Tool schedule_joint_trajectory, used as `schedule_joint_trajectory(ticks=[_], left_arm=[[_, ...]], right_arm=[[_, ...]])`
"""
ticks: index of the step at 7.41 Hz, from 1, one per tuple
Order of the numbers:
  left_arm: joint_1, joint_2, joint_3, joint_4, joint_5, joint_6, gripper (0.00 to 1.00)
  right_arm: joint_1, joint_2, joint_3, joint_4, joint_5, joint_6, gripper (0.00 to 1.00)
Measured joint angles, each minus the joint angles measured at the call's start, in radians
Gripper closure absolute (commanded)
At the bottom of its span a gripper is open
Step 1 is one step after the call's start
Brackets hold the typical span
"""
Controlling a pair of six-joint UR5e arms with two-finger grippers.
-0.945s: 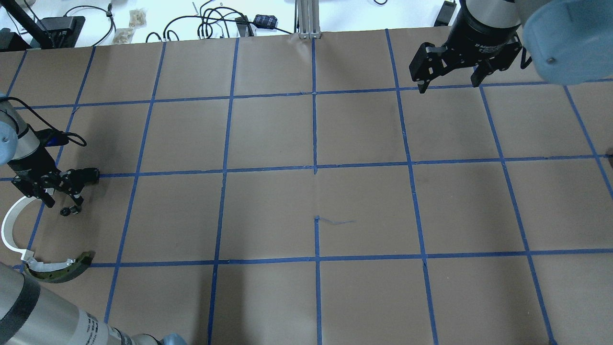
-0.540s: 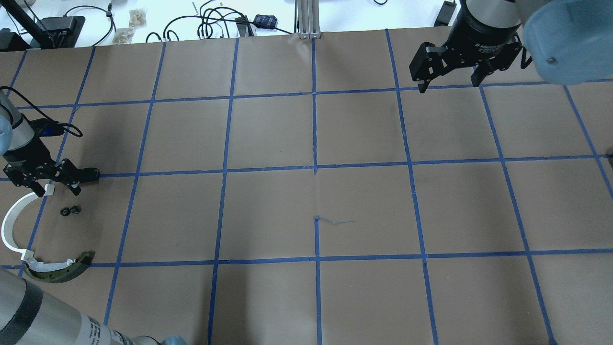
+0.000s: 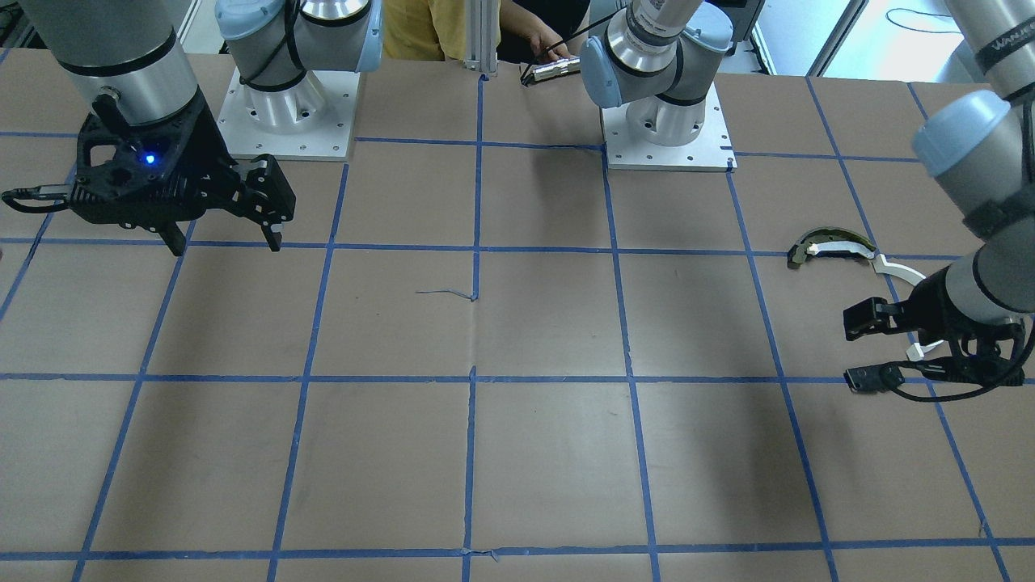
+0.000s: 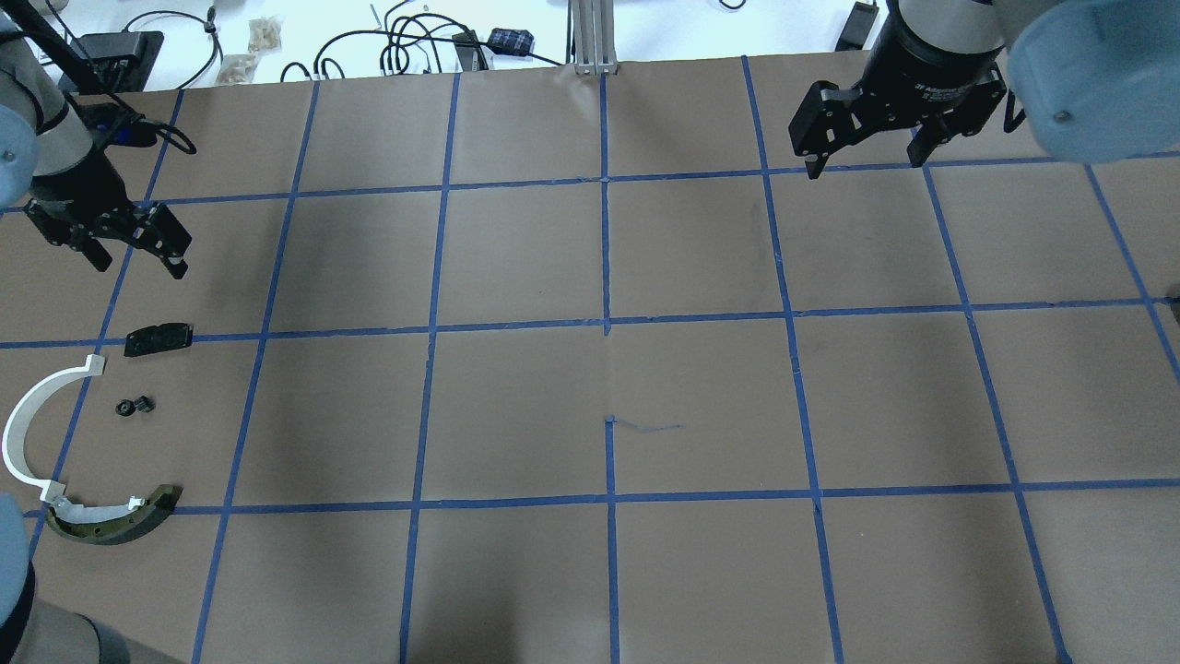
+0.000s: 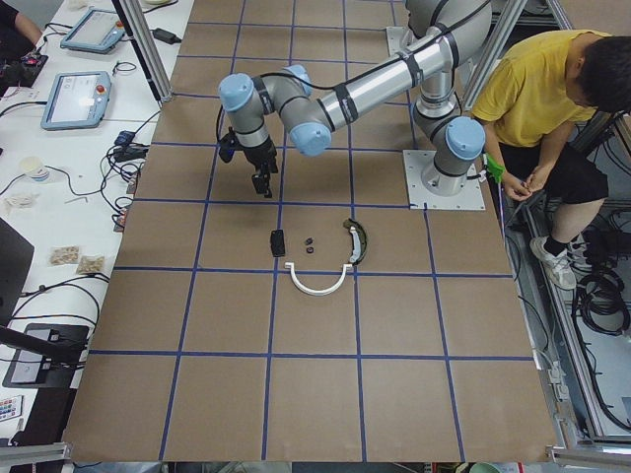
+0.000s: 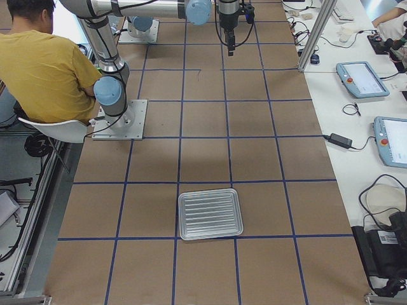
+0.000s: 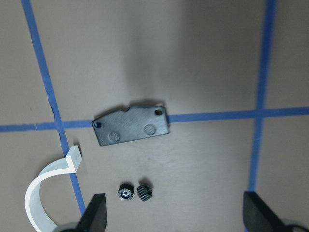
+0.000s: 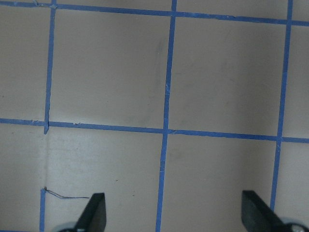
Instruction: Place bearing gear from tray to pile
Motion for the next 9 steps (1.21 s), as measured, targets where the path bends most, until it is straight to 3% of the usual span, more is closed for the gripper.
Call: schedule_joint_trajectory(ticks=[3,5,9], left_arm=[[-0.205,0.185,0.0,-0.099,-0.098,-0.257,0.0],[-0.315,0.236,-0.015,-0.123,-0.105,-0.42,0.0],[-0.349,0.273,-0.061,-0.12,-0.101,-0.443,0.0]], right_arm=[[-0.002,-0.001,0.0,0.001,0.0,-0.003,0.0],[-0.002,-0.001,0.0,0.0,0.0,-0.003,0.0],[0.0,-0.001,0.0,0.002,-0.01,-0.003,0.0]])
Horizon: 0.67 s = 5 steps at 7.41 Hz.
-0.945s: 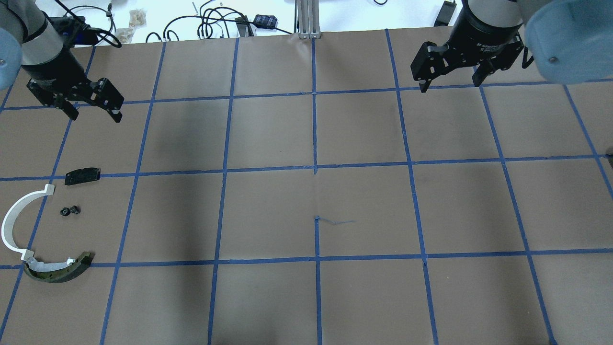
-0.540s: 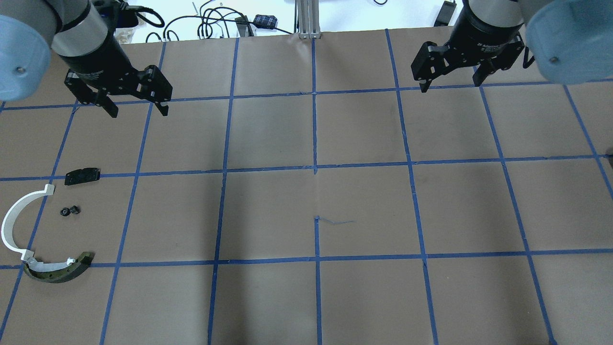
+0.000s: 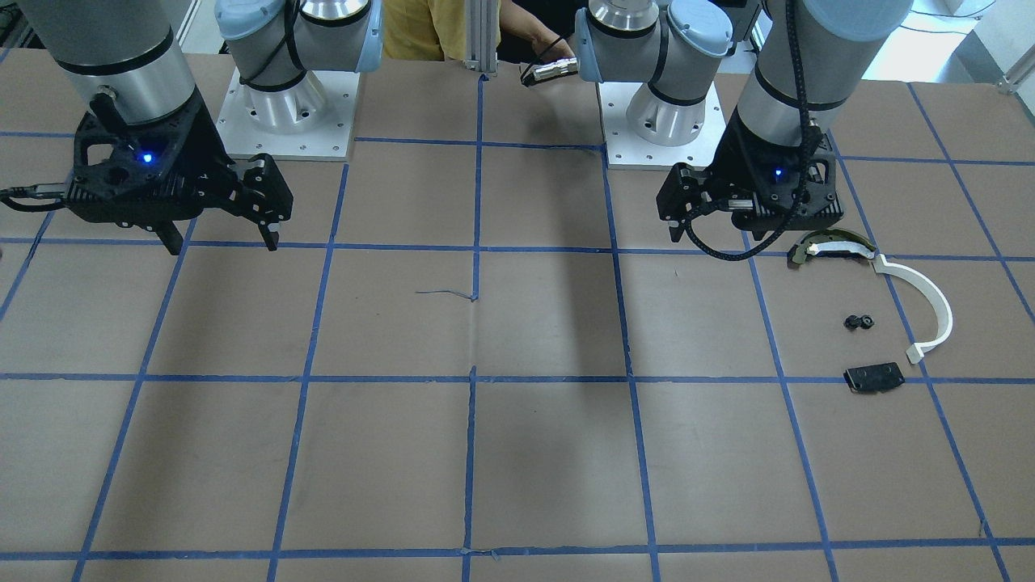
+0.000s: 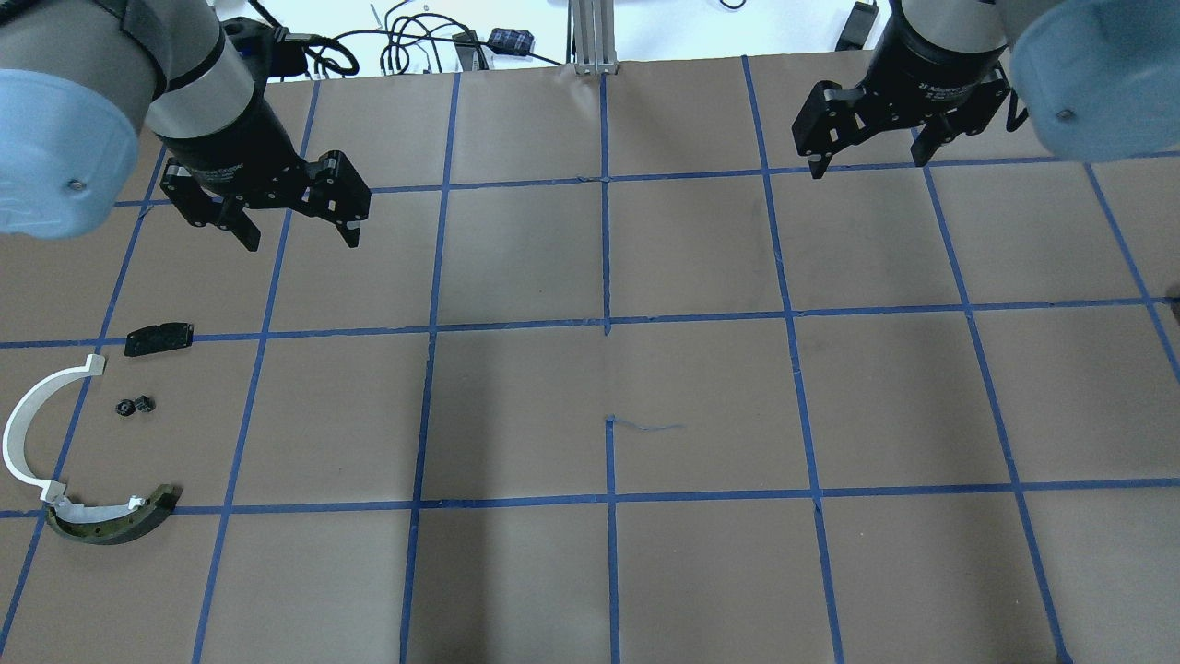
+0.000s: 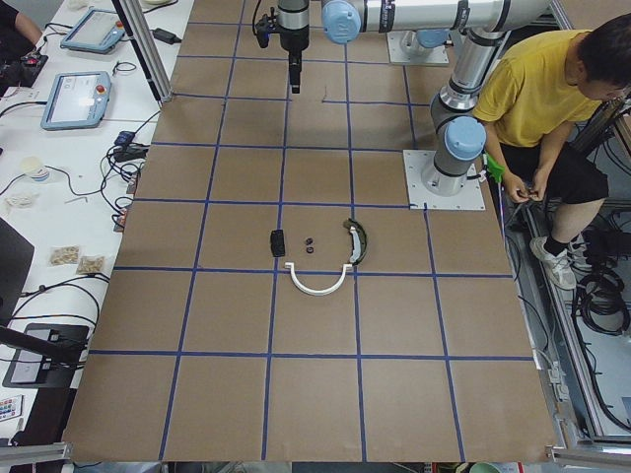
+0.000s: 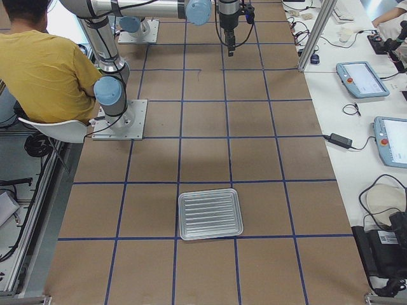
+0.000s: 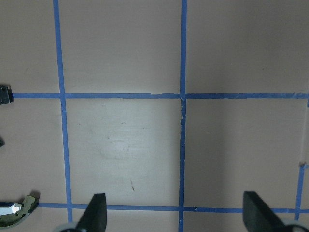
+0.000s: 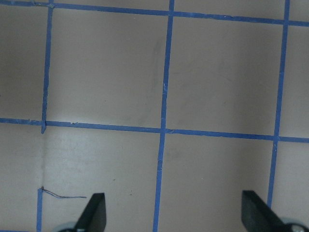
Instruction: Place bearing gear from tray to pile
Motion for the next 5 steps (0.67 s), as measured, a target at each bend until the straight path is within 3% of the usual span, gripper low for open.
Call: schedule_joint_trajectory(ticks=[5], left_arm=[[0.011,0.021,-0.001,-0.045,-0.003,0.052,0.0]], right_arm=[[0.006,-0.004,0.011,0.013,0.006,-0.006,0.0]])
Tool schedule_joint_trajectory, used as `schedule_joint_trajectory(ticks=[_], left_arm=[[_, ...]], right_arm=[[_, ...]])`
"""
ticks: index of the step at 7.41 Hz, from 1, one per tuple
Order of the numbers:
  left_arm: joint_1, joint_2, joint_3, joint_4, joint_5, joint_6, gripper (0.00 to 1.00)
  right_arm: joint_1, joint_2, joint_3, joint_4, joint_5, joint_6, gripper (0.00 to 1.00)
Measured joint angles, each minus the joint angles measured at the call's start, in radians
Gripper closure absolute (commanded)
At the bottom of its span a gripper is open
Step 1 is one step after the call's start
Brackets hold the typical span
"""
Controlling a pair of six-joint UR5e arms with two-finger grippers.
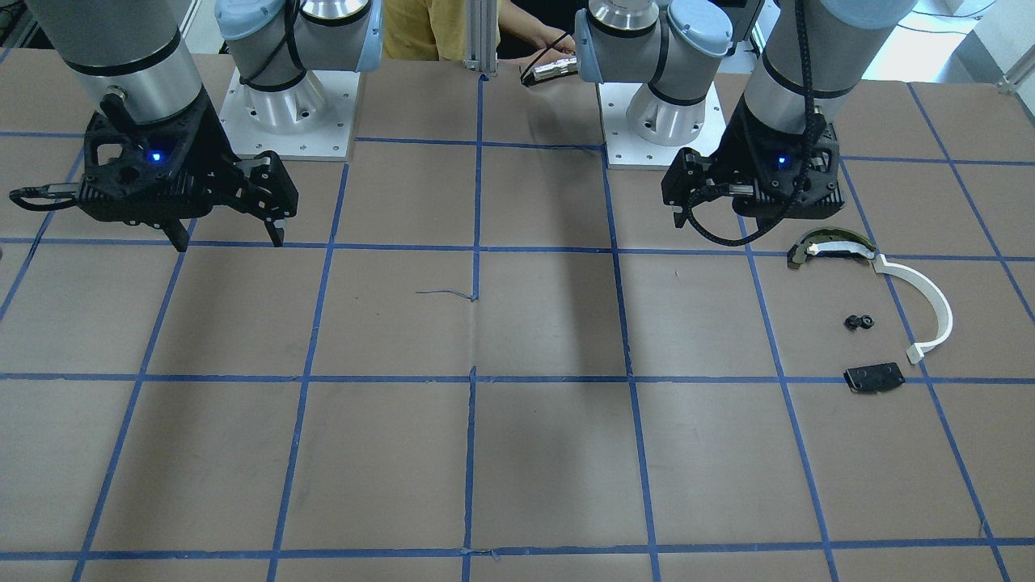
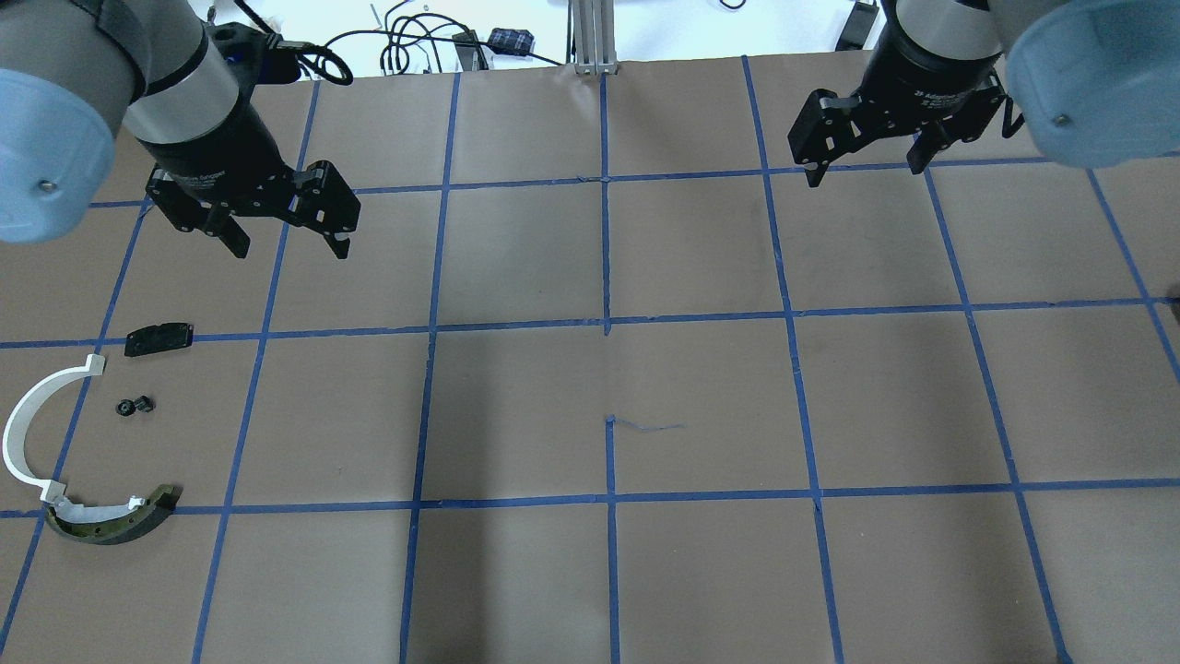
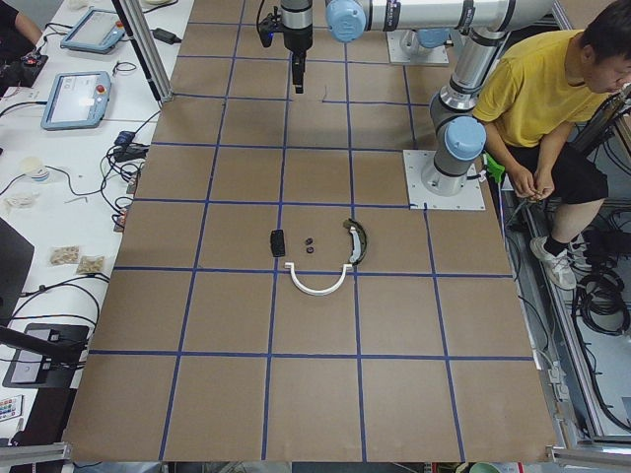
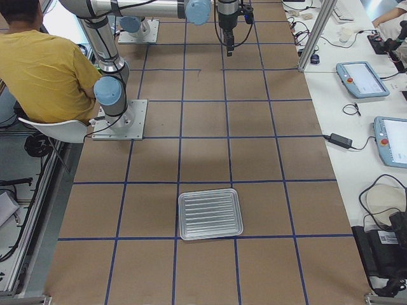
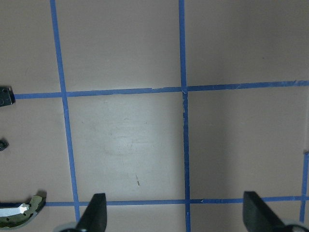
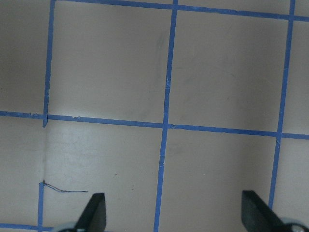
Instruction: Place bearing gear from tray to pile
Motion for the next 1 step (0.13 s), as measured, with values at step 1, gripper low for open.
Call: schedule_joint_trajectory(ticks=[1], left_arm=[[0.004,0.002,0.0,-0.005,-0.002,0.001,0.0]], right_arm=[[0.0,-0.001,0.007,0.001,0.003,-0.001,0.0]])
